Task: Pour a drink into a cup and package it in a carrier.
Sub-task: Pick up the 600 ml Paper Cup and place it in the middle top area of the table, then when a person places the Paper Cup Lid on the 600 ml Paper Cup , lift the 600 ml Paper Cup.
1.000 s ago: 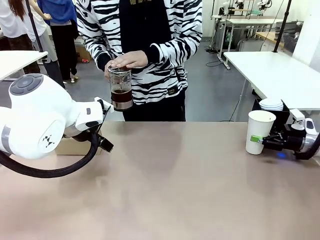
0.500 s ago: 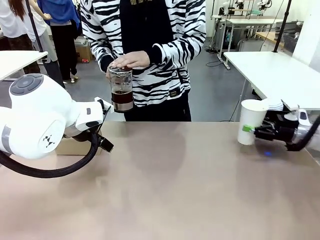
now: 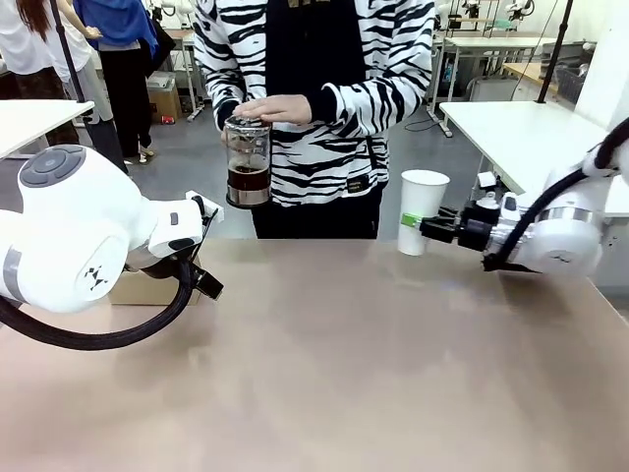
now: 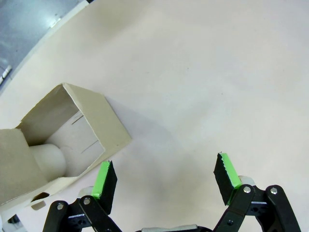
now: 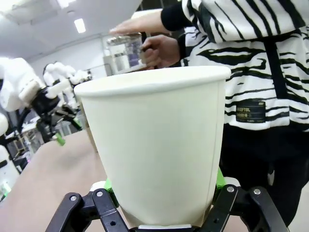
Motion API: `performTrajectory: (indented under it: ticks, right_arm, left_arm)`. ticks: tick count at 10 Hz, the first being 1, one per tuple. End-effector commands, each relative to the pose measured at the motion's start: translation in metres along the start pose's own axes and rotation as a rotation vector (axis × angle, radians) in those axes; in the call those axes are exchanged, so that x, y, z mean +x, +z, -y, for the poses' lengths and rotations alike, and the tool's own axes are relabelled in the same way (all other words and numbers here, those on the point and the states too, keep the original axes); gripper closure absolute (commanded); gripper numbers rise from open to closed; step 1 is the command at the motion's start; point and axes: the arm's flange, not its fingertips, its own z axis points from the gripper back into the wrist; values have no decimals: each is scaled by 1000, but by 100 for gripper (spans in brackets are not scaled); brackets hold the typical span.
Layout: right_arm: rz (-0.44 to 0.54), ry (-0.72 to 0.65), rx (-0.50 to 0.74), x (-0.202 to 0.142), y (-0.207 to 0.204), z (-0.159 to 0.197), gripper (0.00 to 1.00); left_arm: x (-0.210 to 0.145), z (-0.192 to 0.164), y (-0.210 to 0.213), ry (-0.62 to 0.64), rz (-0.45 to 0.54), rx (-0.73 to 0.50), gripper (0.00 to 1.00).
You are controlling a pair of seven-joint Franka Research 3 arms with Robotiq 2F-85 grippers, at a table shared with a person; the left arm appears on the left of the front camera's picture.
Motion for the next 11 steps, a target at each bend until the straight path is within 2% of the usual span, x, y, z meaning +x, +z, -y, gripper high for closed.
performTrajectory:
  ticks: [1,4,5,6,7,11]
  right_arm:
    - [19,41,-53,-9,-20,22,20]
    - [41,74,-24,-28,-33,36,20]
    - [29,69,-6,-32,-35,40,20]
    - [-31,50,54,-37,-35,43,20]
    - [18,45,-15,-29,-28,35,20]
    - [18,45,-15,-29,-28,35,20]
  left_arm:
    - [0,0,0,0,1,-2,0]
    - [0,0,0,0,1,-2,0]
    - [0,0,0,0,1,-2,0]
    - [0,0,0,0,1,-2,0]
    - [0,0,0,0,1,-2,0]
    - [0,0,0,0,1,-2,0]
